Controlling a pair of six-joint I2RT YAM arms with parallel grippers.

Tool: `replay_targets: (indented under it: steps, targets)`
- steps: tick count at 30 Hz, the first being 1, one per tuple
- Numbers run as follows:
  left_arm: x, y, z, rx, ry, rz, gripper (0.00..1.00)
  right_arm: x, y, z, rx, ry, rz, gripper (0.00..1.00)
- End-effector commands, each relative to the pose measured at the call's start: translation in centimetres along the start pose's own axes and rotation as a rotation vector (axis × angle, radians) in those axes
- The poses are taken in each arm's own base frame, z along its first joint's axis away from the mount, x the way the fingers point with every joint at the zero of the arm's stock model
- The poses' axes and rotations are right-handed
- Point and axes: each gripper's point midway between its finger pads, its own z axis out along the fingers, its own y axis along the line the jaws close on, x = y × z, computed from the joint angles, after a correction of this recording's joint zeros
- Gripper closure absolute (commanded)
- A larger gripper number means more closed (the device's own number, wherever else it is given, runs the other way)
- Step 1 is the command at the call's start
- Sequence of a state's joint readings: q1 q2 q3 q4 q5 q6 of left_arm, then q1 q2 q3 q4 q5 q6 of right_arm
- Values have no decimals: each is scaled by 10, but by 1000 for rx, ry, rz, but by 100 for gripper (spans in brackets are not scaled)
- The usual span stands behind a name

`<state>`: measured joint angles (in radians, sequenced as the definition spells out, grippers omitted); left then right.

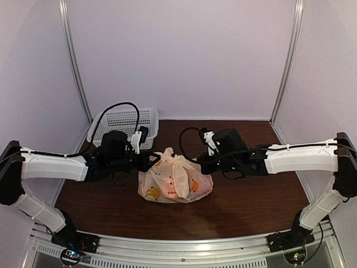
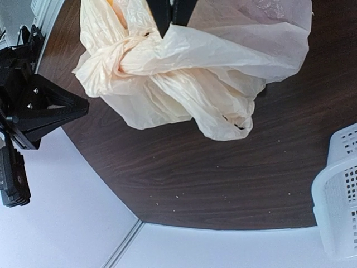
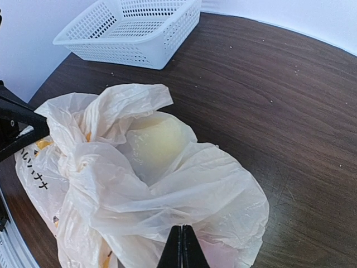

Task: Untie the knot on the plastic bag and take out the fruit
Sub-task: Untie the bag handles from the takeout bag.

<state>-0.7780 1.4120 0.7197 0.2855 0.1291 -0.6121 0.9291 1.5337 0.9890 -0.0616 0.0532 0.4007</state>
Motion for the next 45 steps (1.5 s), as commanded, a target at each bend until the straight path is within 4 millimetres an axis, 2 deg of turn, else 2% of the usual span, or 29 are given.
replay_targets:
  steps: [1,6,10,15,21,28,37,40,45]
  targets:
    - [1,9,-3,-21,-25,-19,100,8,-16,1,56,12,30,100]
    - [5,4,-1,22,-20,-29,100,0,-7,-3,18,-1,28,100]
    - [3,0,-1,40,-25,-23,100,-15,8,-10,-44,-9,0,80]
    - [1,-4,0,59,-27,-21,100,-30,26,-16,-111,-25,-20,60]
    - [2,-6,0,68,-21,-21,100,-34,42,-2,-145,-8,-42,49]
    - [2,-7,-1,71,-19,-20,100,-27,54,16,-144,26,-83,44]
    - [4,-6,1,74,-11,-21,100,-19,60,31,-163,49,-79,41]
    - [4,-7,1,75,-11,-21,100,-18,60,33,-166,51,-78,44]
    - [4,-7,2,76,-11,-21,100,-17,64,35,-184,53,-71,61]
